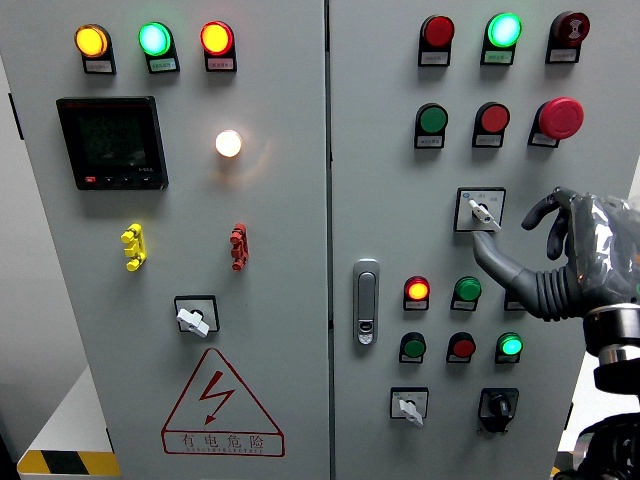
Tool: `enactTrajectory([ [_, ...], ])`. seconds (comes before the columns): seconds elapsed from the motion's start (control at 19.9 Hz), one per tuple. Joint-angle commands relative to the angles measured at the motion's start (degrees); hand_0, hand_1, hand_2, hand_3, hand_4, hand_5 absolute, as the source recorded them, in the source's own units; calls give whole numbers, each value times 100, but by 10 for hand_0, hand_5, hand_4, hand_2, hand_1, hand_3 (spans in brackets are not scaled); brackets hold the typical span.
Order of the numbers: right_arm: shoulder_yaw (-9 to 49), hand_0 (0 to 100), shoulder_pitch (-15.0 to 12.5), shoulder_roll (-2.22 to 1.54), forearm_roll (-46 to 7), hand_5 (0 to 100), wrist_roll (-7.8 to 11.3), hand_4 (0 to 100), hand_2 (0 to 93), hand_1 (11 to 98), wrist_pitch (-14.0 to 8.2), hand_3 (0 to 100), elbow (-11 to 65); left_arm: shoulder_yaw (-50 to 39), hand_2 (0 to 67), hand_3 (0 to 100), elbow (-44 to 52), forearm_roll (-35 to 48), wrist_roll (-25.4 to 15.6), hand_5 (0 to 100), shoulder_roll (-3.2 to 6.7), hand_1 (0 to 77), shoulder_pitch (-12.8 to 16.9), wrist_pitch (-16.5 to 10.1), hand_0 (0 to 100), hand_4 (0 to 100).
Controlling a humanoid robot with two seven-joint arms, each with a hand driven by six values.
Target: Rotate and turn off gray switch
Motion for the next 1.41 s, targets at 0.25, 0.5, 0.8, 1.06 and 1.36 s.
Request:
enactTrajectory([
  [0.25,-70,0,159,0,2,1000,-3,924,641,382,1,969,-199,0,131,183,0,0,-7,118,0,0,0,0,0,95],
  [0.5,-78,0,230,0,2,1000,-3,925,642,376,1,969,-339,0,131,183,0,0,2,118,0,0,0,0,0,95],
  [0.8,-148,0,309,0,2,1000,-3,925,642,374,1,968,-445,0,132,183,0,0,2,118,0,0,0,0,0,95],
  [1.06,-166,0,353,0,2,1000,-3,926,642,373,1,969,-524,0,132,183,0,0,2,118,0,0,0,0,0,95],
  [1.36,-175,0,414,0,2,1000,-3,925,642,373,1,970,-612,0,132,183,0,0,-7,118,0,0,0,0,0,95],
])
